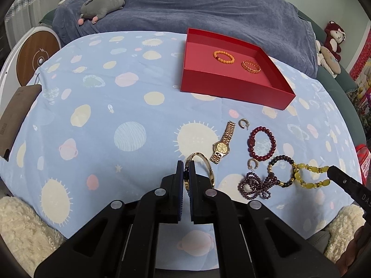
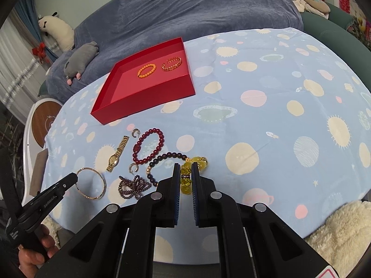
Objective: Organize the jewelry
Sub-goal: 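Grasp the yellow bead bracelet with the right gripper, then carry the thin bangle into the red box while the right gripper releases the yellow bracelet there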
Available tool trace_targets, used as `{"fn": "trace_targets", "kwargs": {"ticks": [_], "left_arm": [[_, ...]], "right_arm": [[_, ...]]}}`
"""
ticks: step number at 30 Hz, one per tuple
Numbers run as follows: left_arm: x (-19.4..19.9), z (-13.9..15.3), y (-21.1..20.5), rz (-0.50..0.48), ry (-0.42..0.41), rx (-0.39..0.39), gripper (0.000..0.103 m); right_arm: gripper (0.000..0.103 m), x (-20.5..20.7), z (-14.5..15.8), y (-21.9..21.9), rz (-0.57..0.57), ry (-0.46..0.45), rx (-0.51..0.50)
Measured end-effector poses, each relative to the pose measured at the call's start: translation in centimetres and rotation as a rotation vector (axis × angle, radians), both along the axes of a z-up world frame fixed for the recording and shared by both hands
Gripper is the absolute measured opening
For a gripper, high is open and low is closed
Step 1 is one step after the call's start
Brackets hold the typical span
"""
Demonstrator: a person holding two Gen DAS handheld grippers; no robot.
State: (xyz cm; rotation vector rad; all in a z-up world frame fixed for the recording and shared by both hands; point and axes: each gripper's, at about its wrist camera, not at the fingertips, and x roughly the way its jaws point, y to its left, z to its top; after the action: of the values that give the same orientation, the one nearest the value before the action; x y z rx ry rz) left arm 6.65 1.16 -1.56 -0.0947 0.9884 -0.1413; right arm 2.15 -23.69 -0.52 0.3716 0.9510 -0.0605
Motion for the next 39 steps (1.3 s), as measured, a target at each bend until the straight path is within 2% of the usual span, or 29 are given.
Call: {"fn": "trace_targets", "kwargs": {"ticks": [11, 19, 24, 32, 39], "left_arm": [[-0.6, 2.2, -0.3, -0.017, -0.018, -0.02, 0.004], [1.3, 4.1, -1.2, -0.043, -0.043, -0.032, 0.004], [4.3, 5.5, -2.3, -0.066, -0.064, -0.048, 0.004], [11.8, 7.8, -4.9, -0.105, -0.119, -0.044, 0.004], [18.3, 6.9, -6.4, -0.108, -0.109, -0.035, 0.004]], "right_arm": [[0.009, -1.0, 2.9, 0.0, 0.01, -0.064, 0.023], [0.009, 1.2, 4.8, -0.1, 0.026, -0.105, 0.016], [0.009, 5.0, 6.5, 0.2, 0.065, -0.142, 0.001], [0.009, 13.4, 9.2, 1.8, 0.131, -0.2, 0.006], [0.009, 20.1, 8.2, 3.3, 0.163, -0.182, 0.03]]}}
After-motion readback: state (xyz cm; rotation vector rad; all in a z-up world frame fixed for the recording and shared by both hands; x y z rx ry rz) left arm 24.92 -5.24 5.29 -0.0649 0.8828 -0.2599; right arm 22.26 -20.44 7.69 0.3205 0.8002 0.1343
